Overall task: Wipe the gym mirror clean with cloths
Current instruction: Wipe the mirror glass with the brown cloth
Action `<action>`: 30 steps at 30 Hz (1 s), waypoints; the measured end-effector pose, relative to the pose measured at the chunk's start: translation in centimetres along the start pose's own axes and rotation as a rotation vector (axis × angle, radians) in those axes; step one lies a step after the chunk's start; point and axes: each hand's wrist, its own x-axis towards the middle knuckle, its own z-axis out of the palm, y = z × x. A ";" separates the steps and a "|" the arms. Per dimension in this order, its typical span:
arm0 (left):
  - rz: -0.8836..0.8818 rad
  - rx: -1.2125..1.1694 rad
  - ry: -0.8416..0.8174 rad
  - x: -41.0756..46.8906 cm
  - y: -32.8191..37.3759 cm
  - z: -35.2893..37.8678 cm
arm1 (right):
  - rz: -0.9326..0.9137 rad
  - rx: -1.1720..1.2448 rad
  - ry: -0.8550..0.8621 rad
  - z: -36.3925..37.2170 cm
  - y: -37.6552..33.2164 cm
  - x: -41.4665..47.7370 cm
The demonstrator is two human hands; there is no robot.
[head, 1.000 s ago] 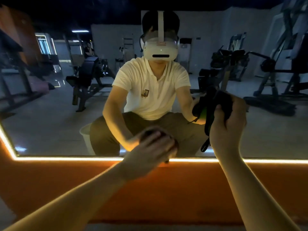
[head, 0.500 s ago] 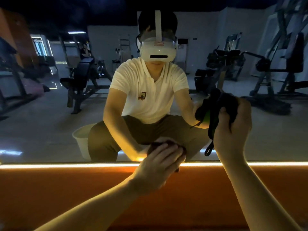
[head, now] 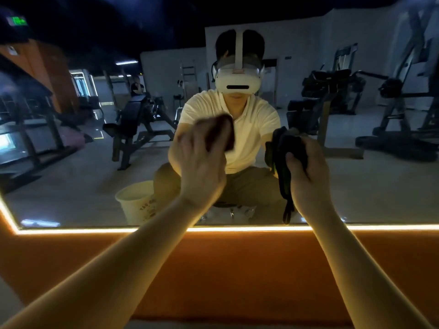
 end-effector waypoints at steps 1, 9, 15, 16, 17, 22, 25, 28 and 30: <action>0.093 -0.013 -0.069 -2.6 1.0 0.2 | 0.003 -0.008 -0.008 0.1 -0.1 -0.2; 0.501 -0.041 -0.459 -11.4 4.1 1.5 | -0.020 -0.138 -0.034 -1.6 1.9 -3.0; 0.081 -0.029 -0.012 -0.5 2.3 0.1 | 0.096 -0.182 0.012 -5.3 1.8 -1.3; -0.013 -0.018 0.068 1.1 2.0 0.0 | 0.087 -0.217 -0.020 -5.8 1.6 -0.9; -0.079 -0.012 0.126 2.2 1.9 0.2 | 0.076 -0.253 -0.058 -6.3 1.4 -0.5; 0.038 -0.107 -0.025 -2.2 6.4 3.1 | 0.080 -0.289 -0.065 -8.7 2.2 -0.7; 0.385 -0.093 -0.307 -8.6 8.4 4.7 | 0.101 -0.250 -0.024 -9.7 3.7 -1.9; 0.446 -0.093 -0.366 -10.8 9.2 5.1 | 0.108 -0.260 -0.027 -10.9 5.4 -2.8; 0.463 -0.076 -0.248 -8.8 9.1 4.6 | 0.069 -0.285 -0.025 -11.5 5.9 -2.4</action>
